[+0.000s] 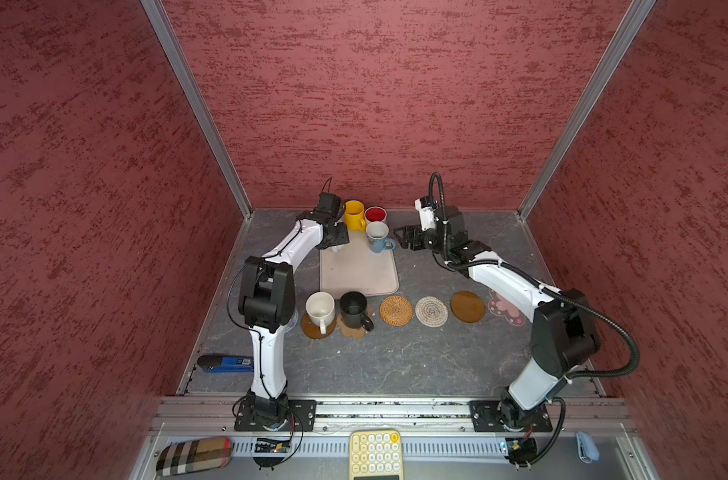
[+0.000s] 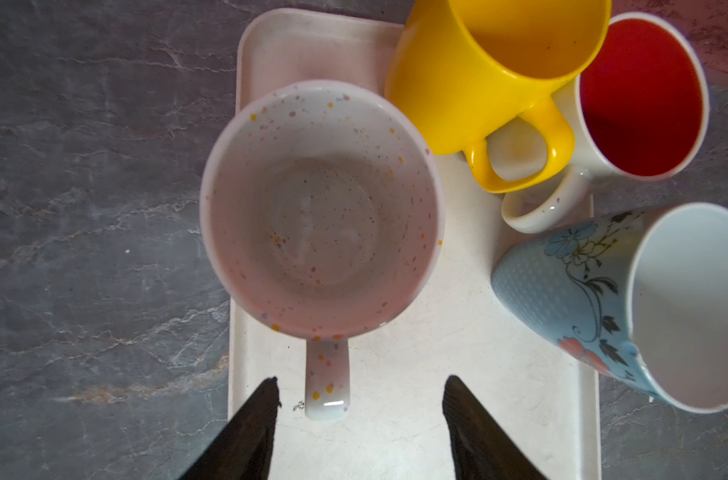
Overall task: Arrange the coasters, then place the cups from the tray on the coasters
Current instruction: 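Move the right gripper over the blue floral mug while the left gripper rises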
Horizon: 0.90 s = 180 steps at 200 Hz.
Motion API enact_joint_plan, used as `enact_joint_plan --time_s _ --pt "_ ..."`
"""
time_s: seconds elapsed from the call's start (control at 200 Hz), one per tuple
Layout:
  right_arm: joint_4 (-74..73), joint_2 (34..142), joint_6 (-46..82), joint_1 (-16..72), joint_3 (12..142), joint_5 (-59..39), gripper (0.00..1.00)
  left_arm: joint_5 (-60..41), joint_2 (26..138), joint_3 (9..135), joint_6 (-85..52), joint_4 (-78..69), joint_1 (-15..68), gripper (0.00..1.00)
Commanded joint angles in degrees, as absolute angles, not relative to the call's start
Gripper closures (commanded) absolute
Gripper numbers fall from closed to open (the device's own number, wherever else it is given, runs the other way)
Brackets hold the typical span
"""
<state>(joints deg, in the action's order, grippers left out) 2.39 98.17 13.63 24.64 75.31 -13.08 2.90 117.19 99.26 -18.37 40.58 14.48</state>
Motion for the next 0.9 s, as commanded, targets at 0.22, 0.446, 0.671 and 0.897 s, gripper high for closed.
enact_joint_plan --time_s 0.22,0.446,0.671,0.897 --pt "2.89 108.53 5.67 24.0 79.87 -23.43 0.37 1.43 101.15 88.1 -19.25 39.45 15.24 0.05" --pt "10.27 114.13 0.99 23.03 87.87 -22.12 0.42 -1.15 89.6 78.81 -19.16 39.5 15.12 0.0" --pt "13.89 118.52 -3.1 21.84 92.01 -22.61 0.4 -3.24 82.16 74.06 -17.4 41.65 15.17 0.0" --pt "17.56 122.48 -5.93 21.25 97.22 -24.44 0.41 -5.91 78.48 74.25 -16.29 44.36 15.73 0.0"
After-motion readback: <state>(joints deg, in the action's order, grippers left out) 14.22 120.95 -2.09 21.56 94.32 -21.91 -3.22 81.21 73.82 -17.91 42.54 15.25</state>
